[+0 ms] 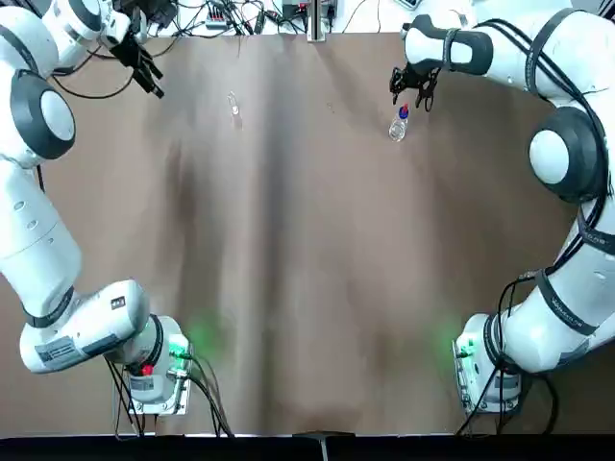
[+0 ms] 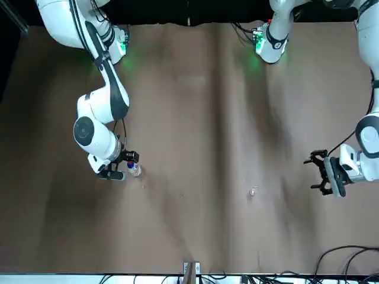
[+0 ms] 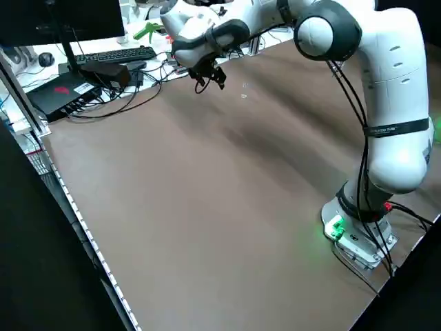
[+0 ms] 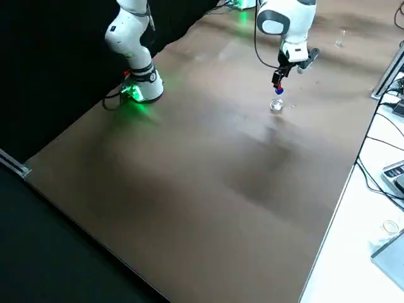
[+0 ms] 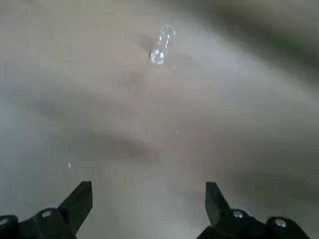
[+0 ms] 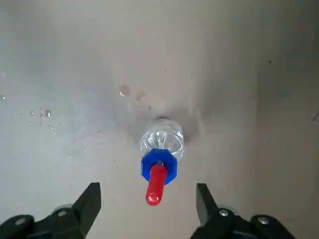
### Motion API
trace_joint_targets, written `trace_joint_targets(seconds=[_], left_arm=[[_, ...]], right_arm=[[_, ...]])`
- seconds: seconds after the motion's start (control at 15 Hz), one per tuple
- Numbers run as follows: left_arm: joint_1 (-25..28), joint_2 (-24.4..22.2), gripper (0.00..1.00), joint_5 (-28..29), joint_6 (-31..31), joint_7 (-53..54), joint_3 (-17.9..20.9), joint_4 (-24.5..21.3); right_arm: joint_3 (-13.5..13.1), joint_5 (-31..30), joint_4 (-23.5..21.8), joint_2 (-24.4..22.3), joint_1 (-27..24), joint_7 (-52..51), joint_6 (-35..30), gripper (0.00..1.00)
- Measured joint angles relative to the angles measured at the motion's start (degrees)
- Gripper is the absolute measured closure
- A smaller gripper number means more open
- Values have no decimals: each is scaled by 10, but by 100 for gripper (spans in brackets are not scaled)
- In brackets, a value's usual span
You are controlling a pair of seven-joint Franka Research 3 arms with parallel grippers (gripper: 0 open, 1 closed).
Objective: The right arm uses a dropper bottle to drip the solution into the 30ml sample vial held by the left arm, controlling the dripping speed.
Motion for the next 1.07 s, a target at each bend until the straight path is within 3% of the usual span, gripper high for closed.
trace_joint_targets(seconds=[0.2,0.4,0.47,0.73,1.07], left_arm=[[-9,37,0,-81,51,71,-14,0],[-24,64,0,-120,66,132,-21,0],[-31,71,0,-128,80,136,-21,1],[-64,102,0,-144,156,138,-21,0],[-93,119,0,-164,180,148,-21,1]], right_arm=[[-2,0,-3,4,0,7,7,21],[-3,-1,-5,5,0,8,10,28],[-4,-1,-5,5,0,9,10,35],[-5,-1,-5,5,0,9,11,41],[-6,-1,-5,5,0,10,11,52]])
